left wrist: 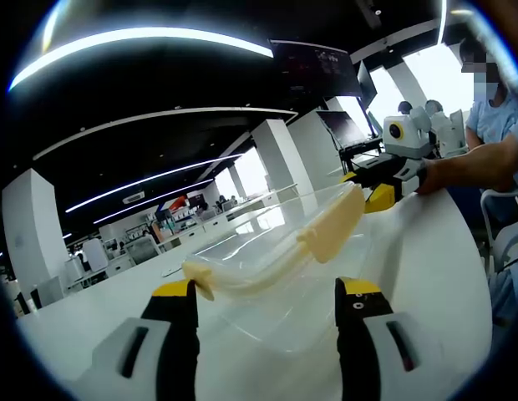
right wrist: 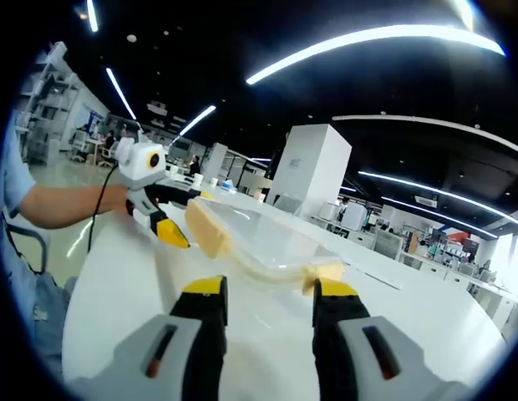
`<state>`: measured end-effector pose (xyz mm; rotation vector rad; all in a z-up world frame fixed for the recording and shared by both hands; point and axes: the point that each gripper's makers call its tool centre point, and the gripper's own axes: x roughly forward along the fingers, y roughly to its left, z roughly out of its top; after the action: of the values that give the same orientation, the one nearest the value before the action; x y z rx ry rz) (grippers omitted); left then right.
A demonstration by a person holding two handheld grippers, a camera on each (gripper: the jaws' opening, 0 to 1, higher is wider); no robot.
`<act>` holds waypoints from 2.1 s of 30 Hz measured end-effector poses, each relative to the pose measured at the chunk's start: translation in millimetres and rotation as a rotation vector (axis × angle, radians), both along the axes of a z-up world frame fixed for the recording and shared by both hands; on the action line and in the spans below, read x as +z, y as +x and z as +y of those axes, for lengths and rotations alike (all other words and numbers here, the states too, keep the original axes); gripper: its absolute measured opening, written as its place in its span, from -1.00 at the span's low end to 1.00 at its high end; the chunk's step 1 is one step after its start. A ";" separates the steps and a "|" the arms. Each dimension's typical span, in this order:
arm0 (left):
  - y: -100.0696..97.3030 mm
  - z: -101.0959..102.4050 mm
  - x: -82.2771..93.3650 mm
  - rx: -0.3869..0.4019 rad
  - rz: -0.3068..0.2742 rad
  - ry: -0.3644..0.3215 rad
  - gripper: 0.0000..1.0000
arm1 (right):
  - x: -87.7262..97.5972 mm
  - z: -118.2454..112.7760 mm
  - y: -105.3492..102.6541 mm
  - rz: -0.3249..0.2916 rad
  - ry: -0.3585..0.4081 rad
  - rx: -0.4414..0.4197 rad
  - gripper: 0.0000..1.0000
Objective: Snap each plastic latch of the storage box into its locked position after aligning the lid with the box until every specified latch is closed and the lid sits flush.
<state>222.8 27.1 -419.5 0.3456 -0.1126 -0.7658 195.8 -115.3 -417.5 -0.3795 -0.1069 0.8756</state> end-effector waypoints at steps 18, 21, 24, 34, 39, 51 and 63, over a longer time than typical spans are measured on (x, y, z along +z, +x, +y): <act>1.4 -0.2 -2.9 0.001 0.001 0.017 0.30 | 7.9 4.4 16.9 -0.107 -0.062 0.028 0.06; 0.6 -0.5 -3.6 0.003 0.002 0.023 0.29 | 8.4 4.0 17.3 -0.103 -0.055 0.034 0.07; 0.1 -0.7 -4.2 0.002 -0.002 0.033 0.30 | 8.3 3.7 16.4 -0.100 -0.057 0.032 0.07; -1.6 -1.5 -5.4 -0.005 -0.024 0.057 0.31 | 1.9 -3.0 18.2 0.040 0.021 0.019 0.09; -1.1 -1.3 -5.5 -0.005 -0.026 0.062 0.32 | -1.2 0.8 10.7 0.014 0.006 0.018 0.09; -1.7 -0.5 -5.4 -0.008 -0.014 0.051 0.30 | -4.7 3.0 9.8 0.003 -0.014 0.006 0.03; 0.2 2.0 -5.6 -0.007 -0.004 0.044 0.30 | -5.8 4.8 11.1 0.015 0.002 -0.005 -0.01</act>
<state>223.0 29.1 -425.1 0.3884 -0.1013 -0.7755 206.9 -110.5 -423.3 -0.3715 -0.0931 0.8736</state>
